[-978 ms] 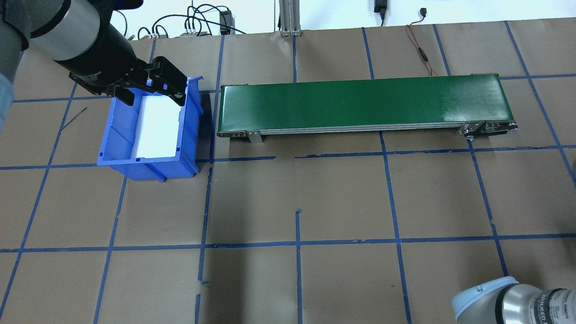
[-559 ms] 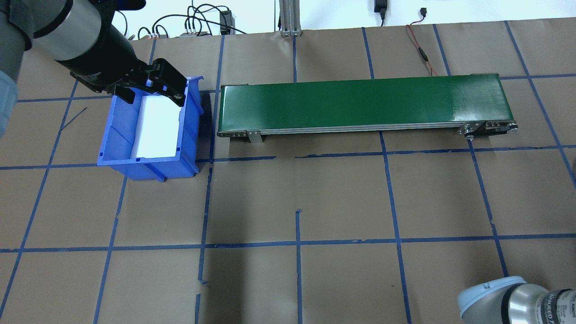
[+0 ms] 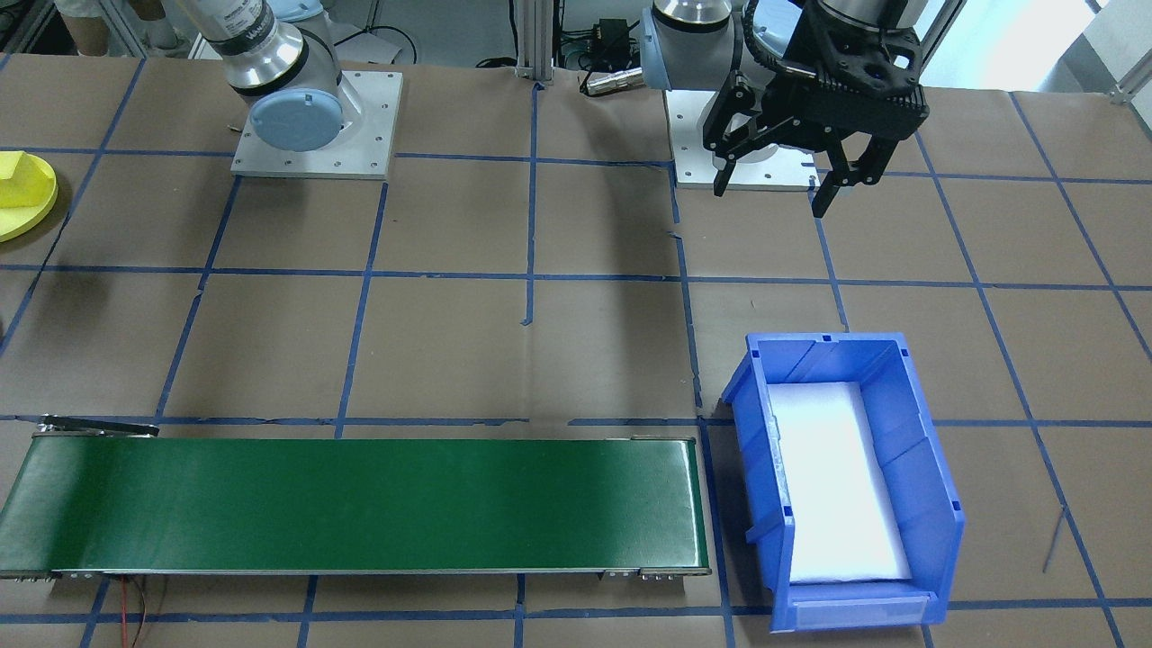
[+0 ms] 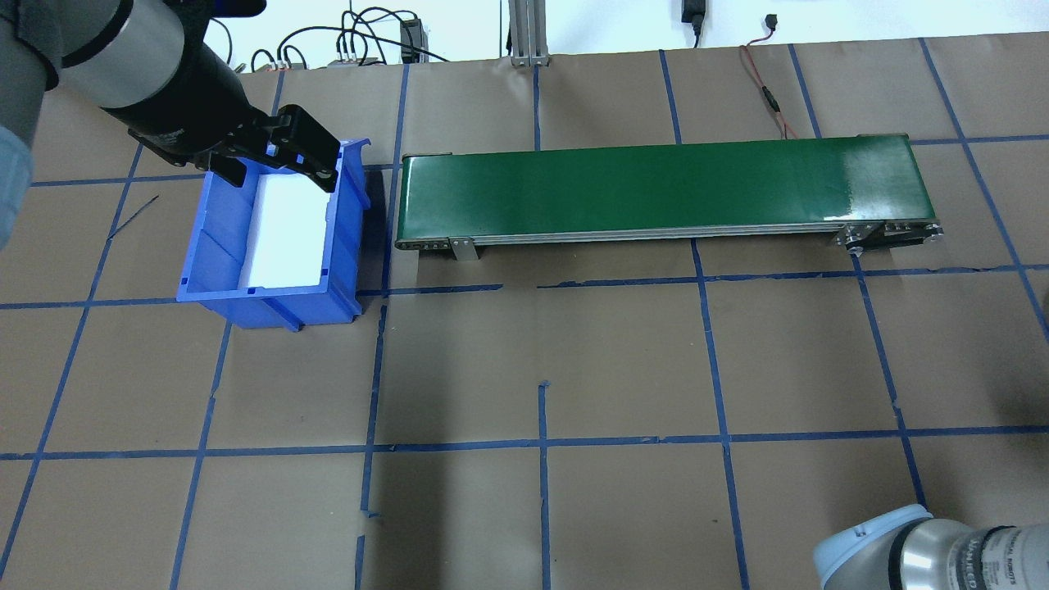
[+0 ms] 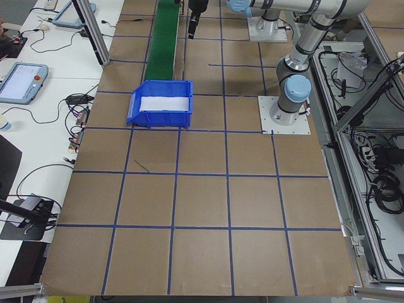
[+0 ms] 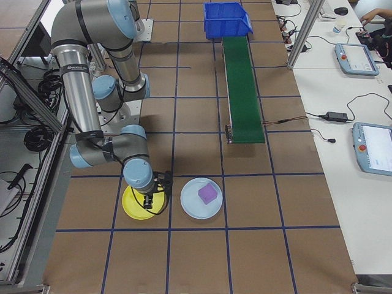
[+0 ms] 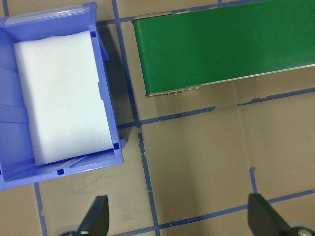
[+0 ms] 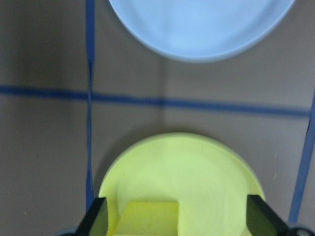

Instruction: Move block left to right into plate

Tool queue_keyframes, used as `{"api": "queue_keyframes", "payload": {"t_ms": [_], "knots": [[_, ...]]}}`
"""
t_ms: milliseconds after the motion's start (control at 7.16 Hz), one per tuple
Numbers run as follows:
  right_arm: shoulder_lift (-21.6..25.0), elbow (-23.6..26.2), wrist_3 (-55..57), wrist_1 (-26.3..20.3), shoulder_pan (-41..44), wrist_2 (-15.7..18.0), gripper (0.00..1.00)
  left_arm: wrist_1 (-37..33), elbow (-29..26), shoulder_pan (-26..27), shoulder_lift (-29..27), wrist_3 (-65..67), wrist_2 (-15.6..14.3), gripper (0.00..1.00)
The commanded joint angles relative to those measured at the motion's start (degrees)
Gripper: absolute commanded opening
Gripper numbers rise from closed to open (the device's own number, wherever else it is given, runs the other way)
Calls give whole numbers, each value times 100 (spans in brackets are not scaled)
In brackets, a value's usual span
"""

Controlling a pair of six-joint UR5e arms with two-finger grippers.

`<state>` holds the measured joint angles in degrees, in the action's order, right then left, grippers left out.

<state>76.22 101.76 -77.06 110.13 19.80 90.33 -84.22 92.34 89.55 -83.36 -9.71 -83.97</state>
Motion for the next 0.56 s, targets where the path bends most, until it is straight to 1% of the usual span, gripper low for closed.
{"api": "queue_keyframes", "payload": {"t_ms": [0,140,279,419], "knots": [[426,-971,828,-1277,1582,-60,100,-77,12,-7,266,-127,-389,100],[629,-940,1555,-1484,2223,-51,100,-95,47,1,381,-223,-1010,100],[1109,-887,1858,-2173,2752,-34,100,-208,134,-25,347,-259,-1243,100],[1662,-765,3349,-2963,3105,-68,100,-496,126,1,329,-260,-1201,100]]}}
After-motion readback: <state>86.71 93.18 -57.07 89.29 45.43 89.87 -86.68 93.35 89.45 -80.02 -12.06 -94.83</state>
